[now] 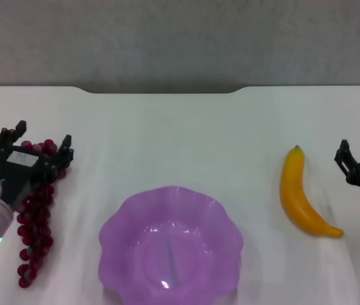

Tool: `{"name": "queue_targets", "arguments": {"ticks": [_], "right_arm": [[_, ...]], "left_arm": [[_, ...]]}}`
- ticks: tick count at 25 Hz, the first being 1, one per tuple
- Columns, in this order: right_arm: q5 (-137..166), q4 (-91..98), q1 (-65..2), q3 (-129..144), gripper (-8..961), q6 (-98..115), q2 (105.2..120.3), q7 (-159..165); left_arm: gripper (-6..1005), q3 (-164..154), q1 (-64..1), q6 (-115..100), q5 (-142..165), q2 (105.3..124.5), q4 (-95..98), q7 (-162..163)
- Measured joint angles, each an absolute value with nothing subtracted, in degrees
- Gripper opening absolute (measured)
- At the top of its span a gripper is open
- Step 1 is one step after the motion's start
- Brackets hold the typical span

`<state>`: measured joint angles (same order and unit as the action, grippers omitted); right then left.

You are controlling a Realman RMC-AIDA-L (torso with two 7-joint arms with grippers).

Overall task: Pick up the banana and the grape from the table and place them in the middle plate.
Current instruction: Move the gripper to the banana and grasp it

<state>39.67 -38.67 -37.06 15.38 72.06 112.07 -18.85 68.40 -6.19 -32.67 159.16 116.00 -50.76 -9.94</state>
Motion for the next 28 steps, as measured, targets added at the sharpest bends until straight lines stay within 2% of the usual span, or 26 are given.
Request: {"name": "queue_targets", "arguments": {"ticks": [6, 21, 28], "right_arm": [[39.9, -38.5, -39.1, 15.1, 893, 63.5, 111.25, -19.2], [42.9, -36.3, -43.6, 15.0, 891, 46.7, 110.31, -19.2], [44.2, -33.4, -44.7, 14.9, 891, 40.1, 111.18, -19.2]], "left_arm": [[879, 68.4, -6.0, -29.4, 159.1, 116.01, -52.6, -11.1], [877, 68.1, -6.3, -29.1, 159.0, 116.06, -52.5, -13.5], [878, 68.0, -6.4, -29.1, 158.9, 116.1, -52.4, -13.5]]}}
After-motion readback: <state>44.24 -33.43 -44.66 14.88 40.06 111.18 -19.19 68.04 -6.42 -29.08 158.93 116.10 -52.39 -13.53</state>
